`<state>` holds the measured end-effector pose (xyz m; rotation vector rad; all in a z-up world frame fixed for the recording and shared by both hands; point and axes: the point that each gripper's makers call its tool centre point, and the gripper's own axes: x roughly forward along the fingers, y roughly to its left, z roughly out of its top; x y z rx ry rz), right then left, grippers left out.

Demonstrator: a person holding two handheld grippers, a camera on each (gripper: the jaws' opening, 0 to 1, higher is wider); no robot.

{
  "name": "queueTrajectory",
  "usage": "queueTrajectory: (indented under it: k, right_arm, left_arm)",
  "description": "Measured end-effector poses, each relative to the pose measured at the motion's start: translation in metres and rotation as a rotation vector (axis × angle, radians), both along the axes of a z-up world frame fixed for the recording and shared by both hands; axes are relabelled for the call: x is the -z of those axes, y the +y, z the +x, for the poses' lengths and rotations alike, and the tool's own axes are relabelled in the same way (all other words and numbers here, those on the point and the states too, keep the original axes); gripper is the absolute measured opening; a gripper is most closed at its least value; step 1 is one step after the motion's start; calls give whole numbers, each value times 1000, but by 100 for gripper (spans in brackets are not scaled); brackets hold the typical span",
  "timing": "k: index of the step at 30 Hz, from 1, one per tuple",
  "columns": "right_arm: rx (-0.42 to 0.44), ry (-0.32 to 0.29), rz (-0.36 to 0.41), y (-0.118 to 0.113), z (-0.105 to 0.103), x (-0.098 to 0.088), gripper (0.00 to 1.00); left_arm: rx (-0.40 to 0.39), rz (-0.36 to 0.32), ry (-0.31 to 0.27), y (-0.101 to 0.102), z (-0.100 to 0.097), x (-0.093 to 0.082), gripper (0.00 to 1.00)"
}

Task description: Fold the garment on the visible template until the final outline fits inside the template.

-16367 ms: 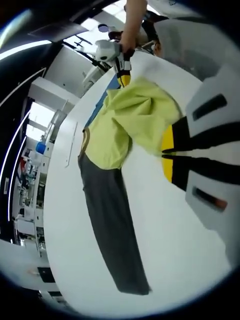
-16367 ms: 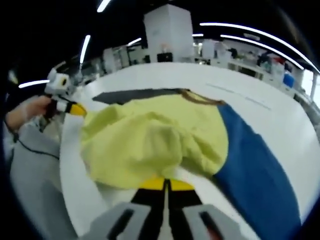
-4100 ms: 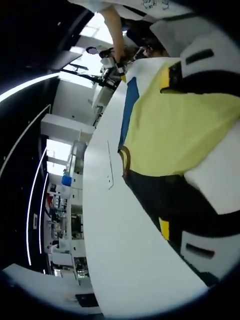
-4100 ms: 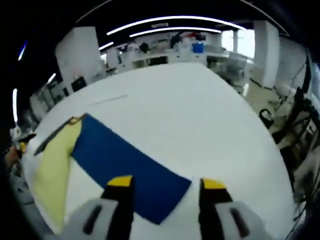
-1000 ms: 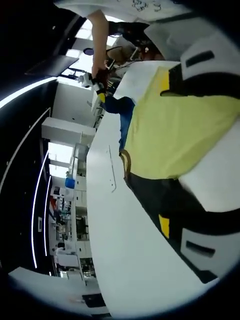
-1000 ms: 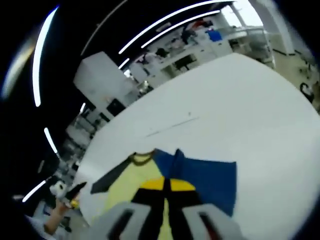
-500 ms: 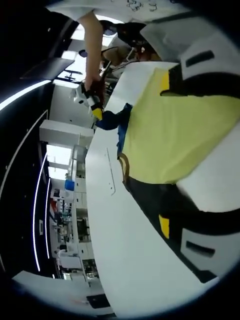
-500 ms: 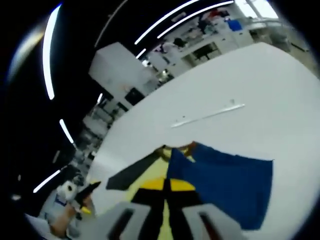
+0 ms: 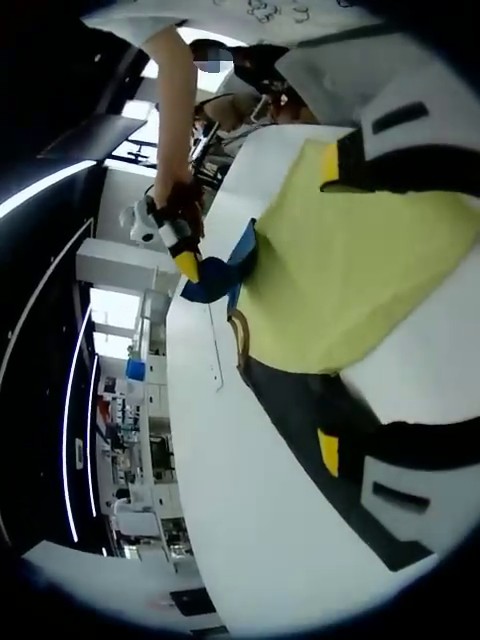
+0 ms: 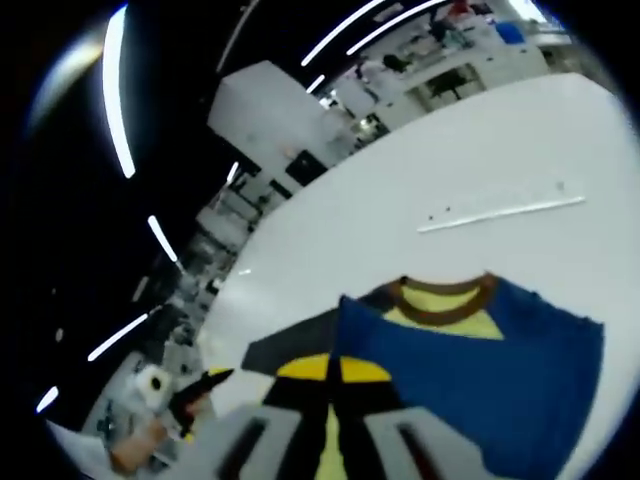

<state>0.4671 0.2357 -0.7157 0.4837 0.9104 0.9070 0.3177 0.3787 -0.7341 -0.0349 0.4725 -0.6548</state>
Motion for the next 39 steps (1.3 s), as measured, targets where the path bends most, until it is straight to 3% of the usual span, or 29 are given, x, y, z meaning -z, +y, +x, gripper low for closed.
queueTrajectory:
  k: [10,20,29,39]
  right_arm:
    - [-52,12,8,43,0,8,0]
    - [-42,7,-38,75,0,39,0]
    - [-54,34,-114,88,-9,82,0]
    - [-40,50,-158,95,-7,104,0]
  left_arm:
    - [-18,-8,13,6,-3,8,92]
    - [-29,-26,23,5,-3,11,92]
    - [-47,-42,38,8,-6,18,91]
    - [-73,-53,56,16,-8,27,91]
